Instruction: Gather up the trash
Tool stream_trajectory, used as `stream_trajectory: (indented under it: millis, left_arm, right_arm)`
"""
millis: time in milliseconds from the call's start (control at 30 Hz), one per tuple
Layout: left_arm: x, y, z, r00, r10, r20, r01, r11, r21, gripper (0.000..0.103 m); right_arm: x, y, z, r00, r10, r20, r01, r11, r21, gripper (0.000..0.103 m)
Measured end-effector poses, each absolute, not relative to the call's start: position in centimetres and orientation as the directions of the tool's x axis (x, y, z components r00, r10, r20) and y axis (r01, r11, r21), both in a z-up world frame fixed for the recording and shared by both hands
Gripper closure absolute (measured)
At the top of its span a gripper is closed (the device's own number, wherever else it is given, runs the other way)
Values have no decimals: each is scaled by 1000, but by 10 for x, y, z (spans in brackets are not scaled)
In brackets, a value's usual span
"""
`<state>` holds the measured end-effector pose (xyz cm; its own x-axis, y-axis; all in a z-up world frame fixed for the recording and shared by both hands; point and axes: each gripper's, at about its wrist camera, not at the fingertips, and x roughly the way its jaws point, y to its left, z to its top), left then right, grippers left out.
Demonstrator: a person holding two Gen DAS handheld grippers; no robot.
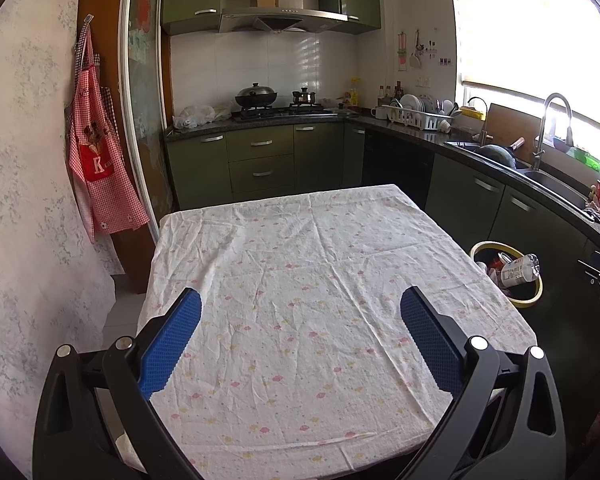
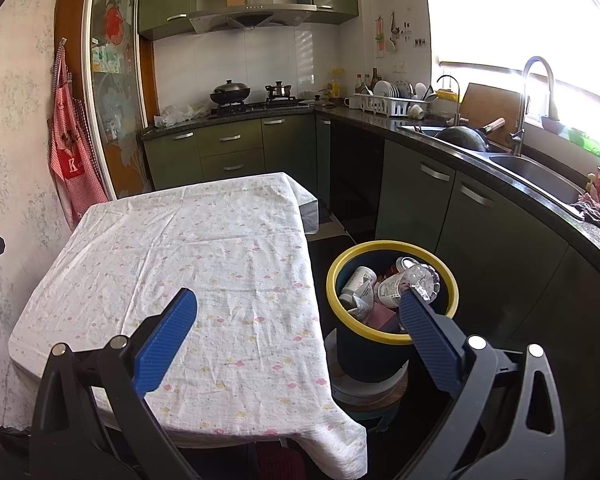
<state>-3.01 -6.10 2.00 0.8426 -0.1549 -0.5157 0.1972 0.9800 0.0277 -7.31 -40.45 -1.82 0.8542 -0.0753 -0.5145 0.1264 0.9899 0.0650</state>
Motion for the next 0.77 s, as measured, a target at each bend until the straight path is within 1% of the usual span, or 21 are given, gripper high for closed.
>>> stream_trajectory:
  millis: [300, 400, 533, 600, 767]
  left_arm:
    - [-27, -61, 17, 834, -171, -524, 213, 977, 20, 5]
    - [-28, -64, 15, 847, -145, -512, 201, 978, 56, 5]
    - [-22, -63, 13, 839, -145, -524, 197, 980, 44, 5]
    - [-14, -61, 10, 830, -142, -540, 190, 981, 34, 5]
    - [23, -52, -9, 776, -161, -609, 192, 981, -15, 5]
  right_arm:
    - [-71, -405, -20, 850, -74, -521, 125, 990, 64, 6]
    - [-69, -406, -22, 848, -72, -526, 124, 990, 64, 6]
    - [-66, -408, -23, 845, -70, -531, 121, 991, 62, 6]
    - [-63, -407, -23, 842, -71, -534, 118, 991, 54, 6]
    - [-40, -398, -26, 831, -62, -553, 89, 996, 23, 6]
